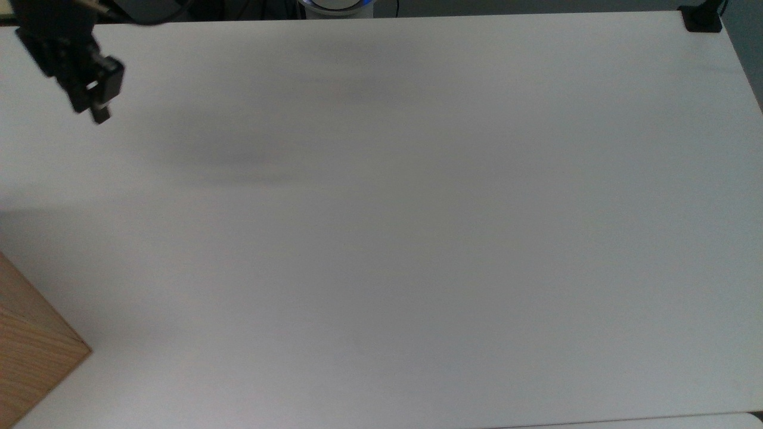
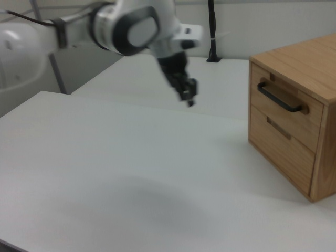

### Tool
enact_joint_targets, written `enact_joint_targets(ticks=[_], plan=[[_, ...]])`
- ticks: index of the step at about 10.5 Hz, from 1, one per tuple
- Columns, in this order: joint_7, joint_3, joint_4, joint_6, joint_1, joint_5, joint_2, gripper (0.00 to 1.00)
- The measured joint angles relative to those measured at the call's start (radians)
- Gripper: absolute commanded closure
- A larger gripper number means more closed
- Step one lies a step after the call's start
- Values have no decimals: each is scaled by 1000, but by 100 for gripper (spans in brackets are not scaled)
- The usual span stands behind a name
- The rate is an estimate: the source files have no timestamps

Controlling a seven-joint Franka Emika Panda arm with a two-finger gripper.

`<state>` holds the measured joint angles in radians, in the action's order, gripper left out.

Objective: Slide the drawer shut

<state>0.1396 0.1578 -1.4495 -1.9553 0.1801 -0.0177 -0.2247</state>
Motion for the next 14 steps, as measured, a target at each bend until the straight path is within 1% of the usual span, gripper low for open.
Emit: enact_joint_targets(ticks=[1, 2, 4, 5, 8, 9, 11, 14], plan=[[-59, -31, -26, 125, -11, 0, 54, 0], [-126, -81, -51, 245, -30, 0, 101, 0], [-200, -146, -69, 317, -46, 0, 124, 0], [-227, -161, -75, 322, -58, 0, 125, 0], [-255, -163, -78, 323, -85, -1, 139, 0], [-256, -155, -79, 325, -101, -1, 147, 0], [-256, -125, -81, 326, -137, -1, 155, 0], [-256, -62, -81, 326, -172, -1, 164, 0]])
